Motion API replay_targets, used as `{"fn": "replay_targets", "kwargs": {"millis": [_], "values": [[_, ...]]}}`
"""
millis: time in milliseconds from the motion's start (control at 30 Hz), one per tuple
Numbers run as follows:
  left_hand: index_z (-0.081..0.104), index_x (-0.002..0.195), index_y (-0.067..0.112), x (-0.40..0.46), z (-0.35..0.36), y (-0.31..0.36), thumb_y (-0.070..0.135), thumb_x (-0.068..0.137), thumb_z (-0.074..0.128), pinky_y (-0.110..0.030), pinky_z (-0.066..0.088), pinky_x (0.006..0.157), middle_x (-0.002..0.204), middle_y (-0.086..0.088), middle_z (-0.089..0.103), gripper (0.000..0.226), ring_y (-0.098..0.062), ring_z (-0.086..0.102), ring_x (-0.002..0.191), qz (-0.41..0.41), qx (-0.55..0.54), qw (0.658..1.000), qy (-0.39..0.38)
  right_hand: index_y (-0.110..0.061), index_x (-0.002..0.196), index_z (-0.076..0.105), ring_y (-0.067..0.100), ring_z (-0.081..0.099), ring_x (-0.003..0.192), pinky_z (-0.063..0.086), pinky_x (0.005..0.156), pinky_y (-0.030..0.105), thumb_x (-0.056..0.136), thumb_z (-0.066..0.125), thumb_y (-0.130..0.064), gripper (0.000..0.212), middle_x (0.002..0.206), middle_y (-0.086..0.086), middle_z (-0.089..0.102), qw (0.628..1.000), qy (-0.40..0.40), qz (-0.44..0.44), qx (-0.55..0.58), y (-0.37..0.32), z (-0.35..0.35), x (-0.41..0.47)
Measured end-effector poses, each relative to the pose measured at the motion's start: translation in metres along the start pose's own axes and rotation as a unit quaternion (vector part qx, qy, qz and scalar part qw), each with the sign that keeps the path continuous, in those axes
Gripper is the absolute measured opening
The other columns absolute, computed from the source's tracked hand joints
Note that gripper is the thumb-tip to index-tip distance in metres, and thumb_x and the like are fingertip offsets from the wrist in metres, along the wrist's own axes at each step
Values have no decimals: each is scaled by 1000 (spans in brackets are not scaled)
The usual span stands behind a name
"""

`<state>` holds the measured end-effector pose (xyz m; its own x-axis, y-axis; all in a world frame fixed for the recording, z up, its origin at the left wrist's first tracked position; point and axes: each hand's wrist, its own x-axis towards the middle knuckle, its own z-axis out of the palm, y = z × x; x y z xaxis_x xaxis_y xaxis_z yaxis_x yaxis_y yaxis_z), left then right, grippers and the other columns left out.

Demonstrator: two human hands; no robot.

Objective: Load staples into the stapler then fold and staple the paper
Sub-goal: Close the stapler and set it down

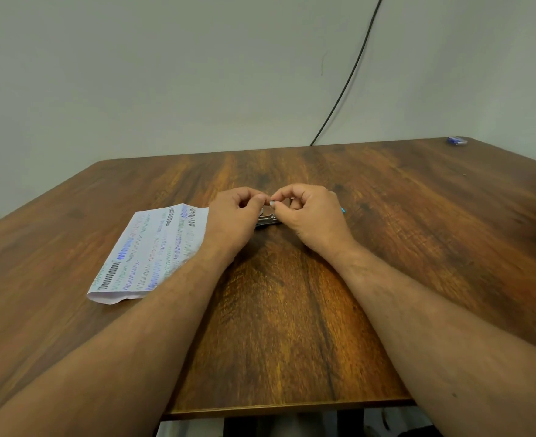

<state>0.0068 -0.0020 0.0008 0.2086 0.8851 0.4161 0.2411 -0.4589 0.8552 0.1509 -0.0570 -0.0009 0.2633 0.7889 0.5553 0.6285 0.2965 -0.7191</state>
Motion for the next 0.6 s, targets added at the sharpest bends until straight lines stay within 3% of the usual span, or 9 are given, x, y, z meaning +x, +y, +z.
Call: {"fn": "replay_targets", "kwargs": {"millis": [100, 200, 333, 433, 600], "values": [[76, 92, 28, -1, 3, 2, 21, 94, 60, -19, 43, 67, 86, 12, 69, 17, -3, 62, 80, 29, 93, 994, 41, -25, 89, 76, 2, 53, 51, 54, 67, 31, 88, 71, -28, 6, 53, -14, 60, 998, 8, -4, -55, 1, 0, 1], [76, 93, 30, -4, 5, 3, 23, 83, 60, -29, 51, 74, 88, 10, 65, 20, -8, 61, 81, 38, 155, 985, 72, -25, 95, 75, 1, 54, 59, 49, 68, 27, 91, 67, -30, 10, 66, -16, 59, 990, -2, -9, -142, 0, -2, 2], [76, 111, 29, -6, 9, 5, 28, 75, 58, -35, 47, 79, 104, 5, 61, 39, -18, 54, 106, 45, 285, 958, 4, -25, 100, 75, 10, 60, 76, 49, 74, 29, 93, 63, -31, 15, 80, -11, 64, 976, -9, -18, -218, 2, -1, 4], [78, 107, 29, -8, 10, 5, 24, 79, 57, -34, 40, 74, 102, 2, 60, 36, -21, 48, 106, 40, 332, 942, -14, -27, 103, 74, 12, 54, 73, 41, 71, 28, 97, 57, -33, 19, 78, -11, 61, 959, -30, -38, -279, 1, -2, 4], [77, 101, 29, -9, 10, 5, 18, 82, 58, -35, 42, 75, 98, 1, 72, 30, -23, 53, 107, 20, 328, 944, -20, -28, 105, 73, 23, 66, 83, 54, 82, 39, 98, 53, -35, 23, 89, -1, 74, 942, -58, -51, -326, -5, -1, 3]]}}
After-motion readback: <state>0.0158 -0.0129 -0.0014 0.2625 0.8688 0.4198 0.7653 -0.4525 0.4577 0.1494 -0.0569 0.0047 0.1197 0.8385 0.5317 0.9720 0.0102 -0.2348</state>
